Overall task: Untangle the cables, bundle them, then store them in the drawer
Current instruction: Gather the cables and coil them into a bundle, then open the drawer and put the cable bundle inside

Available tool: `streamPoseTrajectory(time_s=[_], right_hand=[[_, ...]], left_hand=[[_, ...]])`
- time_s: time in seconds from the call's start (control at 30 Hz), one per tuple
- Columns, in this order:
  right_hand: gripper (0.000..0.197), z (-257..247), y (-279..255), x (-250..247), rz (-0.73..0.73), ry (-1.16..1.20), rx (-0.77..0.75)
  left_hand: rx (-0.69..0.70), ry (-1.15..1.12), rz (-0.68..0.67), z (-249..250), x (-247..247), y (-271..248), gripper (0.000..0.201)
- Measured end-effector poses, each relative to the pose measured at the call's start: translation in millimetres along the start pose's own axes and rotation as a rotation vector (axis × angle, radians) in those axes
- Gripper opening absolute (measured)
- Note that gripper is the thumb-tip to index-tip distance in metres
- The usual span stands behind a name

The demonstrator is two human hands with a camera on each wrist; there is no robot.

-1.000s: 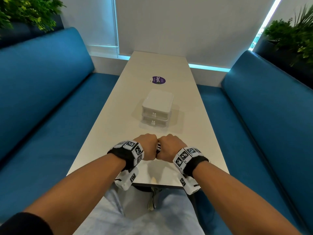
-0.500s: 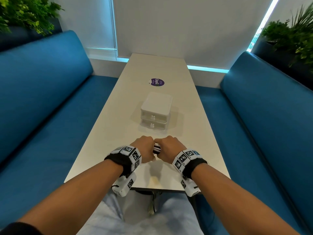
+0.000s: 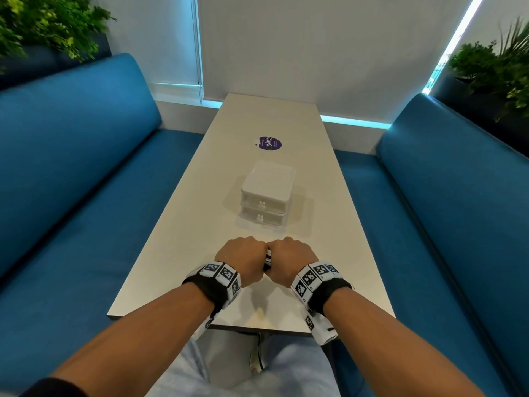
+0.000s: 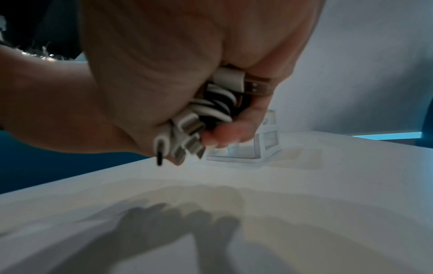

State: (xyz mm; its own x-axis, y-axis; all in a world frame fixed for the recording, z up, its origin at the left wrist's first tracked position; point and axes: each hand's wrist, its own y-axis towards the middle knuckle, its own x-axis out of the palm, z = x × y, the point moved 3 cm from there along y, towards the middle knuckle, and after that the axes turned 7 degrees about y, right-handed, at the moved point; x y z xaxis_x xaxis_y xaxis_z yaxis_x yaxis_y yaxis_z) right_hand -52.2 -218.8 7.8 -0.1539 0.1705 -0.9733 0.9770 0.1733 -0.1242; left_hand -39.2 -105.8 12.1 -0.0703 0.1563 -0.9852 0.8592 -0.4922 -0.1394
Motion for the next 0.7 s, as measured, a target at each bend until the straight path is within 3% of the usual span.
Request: streamPoseTrajectory(time_s=[0.2,0.53,0.7], right_hand=[[0.009,-3,-1,5,-0.018,-0.009,-0.054],[0.019,-2,4,7,-0.011,-0.113,-0.107],[0.015,4,17,-15,0.053,-0.151,-0.123]], left_hand=[[0.004,-0.042,0.006,-5,8,-2,0.012],[-0.018,-0.233,-0.056,-7,16,6,0.009],[-0.003,-0.31,0.045,-13,8,18,0.012]])
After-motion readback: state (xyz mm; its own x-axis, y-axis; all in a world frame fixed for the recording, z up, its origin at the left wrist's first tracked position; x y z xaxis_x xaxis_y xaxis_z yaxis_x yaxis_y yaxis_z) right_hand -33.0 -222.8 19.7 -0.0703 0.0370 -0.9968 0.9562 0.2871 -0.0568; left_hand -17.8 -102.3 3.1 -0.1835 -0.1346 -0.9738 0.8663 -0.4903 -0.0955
